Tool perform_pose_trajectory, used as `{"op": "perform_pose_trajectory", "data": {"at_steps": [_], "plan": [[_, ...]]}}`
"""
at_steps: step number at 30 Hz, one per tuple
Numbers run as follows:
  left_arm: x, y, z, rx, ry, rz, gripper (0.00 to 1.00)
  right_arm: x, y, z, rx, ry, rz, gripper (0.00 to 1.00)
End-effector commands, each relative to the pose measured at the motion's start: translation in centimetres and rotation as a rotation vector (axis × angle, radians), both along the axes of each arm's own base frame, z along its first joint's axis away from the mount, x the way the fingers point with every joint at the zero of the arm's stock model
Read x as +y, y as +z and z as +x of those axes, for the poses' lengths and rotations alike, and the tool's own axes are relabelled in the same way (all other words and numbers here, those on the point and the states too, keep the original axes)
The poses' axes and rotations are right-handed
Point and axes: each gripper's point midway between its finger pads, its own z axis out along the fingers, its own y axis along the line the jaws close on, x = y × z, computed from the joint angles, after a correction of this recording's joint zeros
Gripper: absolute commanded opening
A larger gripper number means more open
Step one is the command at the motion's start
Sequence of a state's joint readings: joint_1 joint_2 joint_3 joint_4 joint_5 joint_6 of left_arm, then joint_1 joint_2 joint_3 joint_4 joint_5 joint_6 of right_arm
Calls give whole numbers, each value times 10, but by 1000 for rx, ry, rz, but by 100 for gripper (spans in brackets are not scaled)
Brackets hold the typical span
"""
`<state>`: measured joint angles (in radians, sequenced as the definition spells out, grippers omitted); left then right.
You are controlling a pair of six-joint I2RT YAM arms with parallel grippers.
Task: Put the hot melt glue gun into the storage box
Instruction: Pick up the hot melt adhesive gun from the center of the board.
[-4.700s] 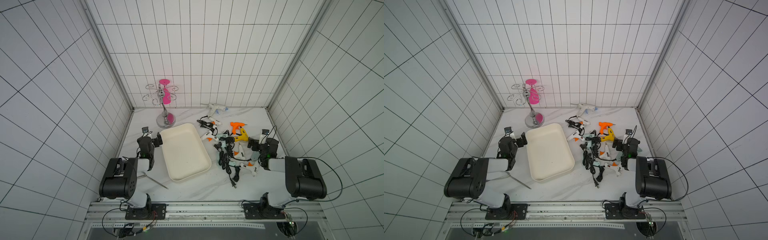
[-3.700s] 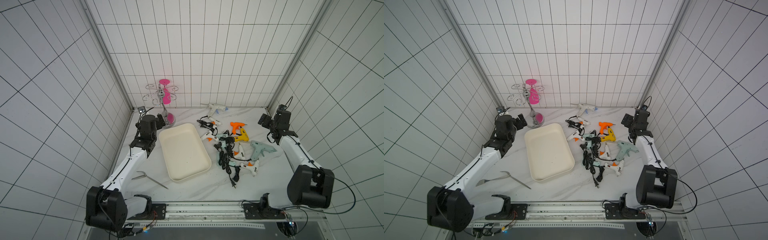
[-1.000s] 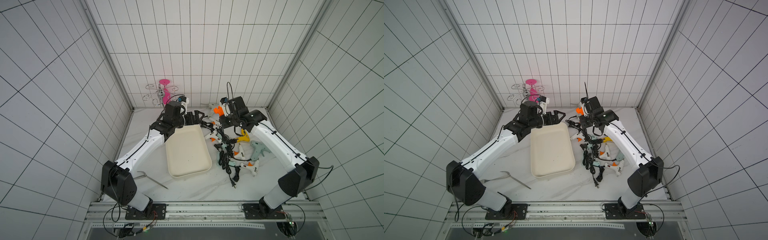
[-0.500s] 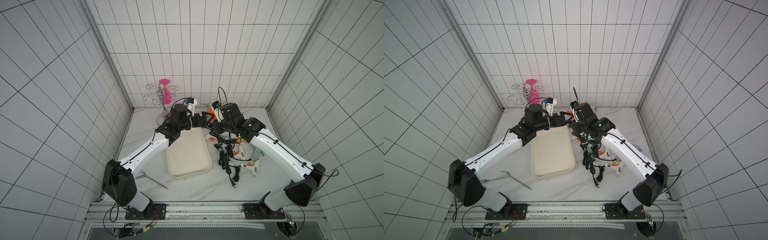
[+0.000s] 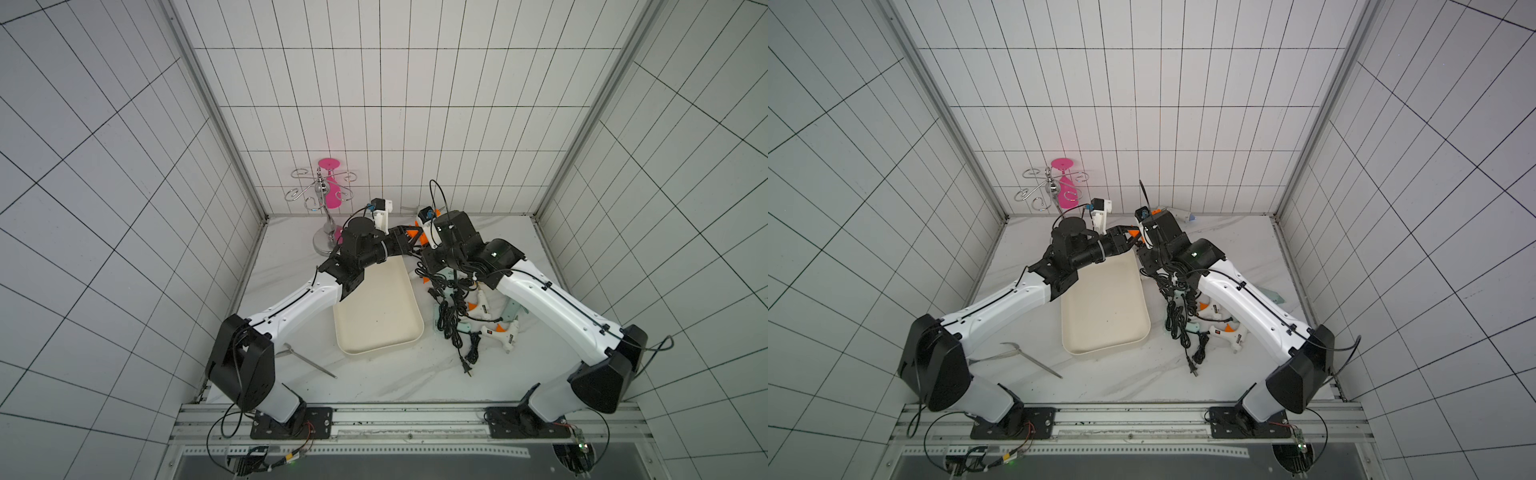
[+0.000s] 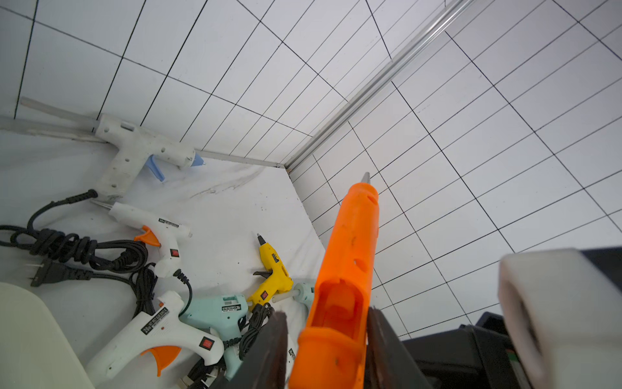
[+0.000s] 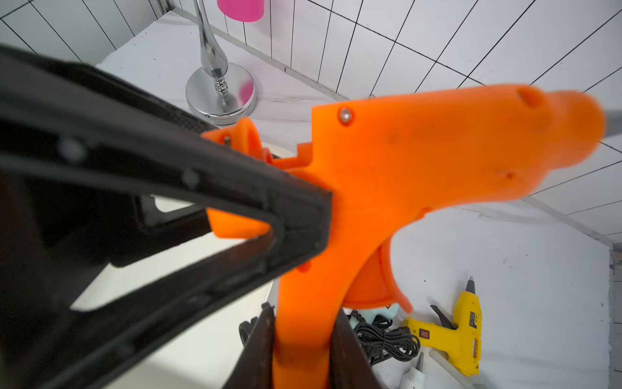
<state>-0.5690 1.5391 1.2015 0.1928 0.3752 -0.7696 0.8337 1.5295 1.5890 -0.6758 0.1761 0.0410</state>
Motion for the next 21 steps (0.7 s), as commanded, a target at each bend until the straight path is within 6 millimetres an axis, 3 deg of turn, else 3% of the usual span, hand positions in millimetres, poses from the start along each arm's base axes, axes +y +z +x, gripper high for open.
{"op": "perform_pose_trajectory", "data": {"at_steps": [1, 3, 5, 8, 10, 13, 17, 19, 21], "plan": [[-6, 3, 3, -32, -28, -34, 31, 5, 10, -6, -22, 13, 54, 8], [-9, 1, 0, -28, -55, -53, 24, 6, 12, -7, -26, 19, 65, 9], [-10, 4, -3, -40, -71, -67, 19, 6, 12, -7, -25, 21, 67, 17], [-5, 13, -8, -60, -83, -44, 12, -1, 20, -6, -50, -1, 66, 58], [5, 14, -11, -37, -83, 8, 11, -17, 36, -3, -94, -50, 76, 78], [31, 12, -18, 16, -87, 56, 10, -42, 61, -6, -129, -79, 141, 98], [76, 12, -27, 51, -42, 78, 10, -72, 87, -11, -145, -105, 278, 100], [100, 2, -27, 83, -7, 109, 10, -84, 87, -9, -145, -124, 309, 100], [117, -16, -23, 138, -8, 126, 10, -89, 75, -4, -130, -144, 295, 100]]}}
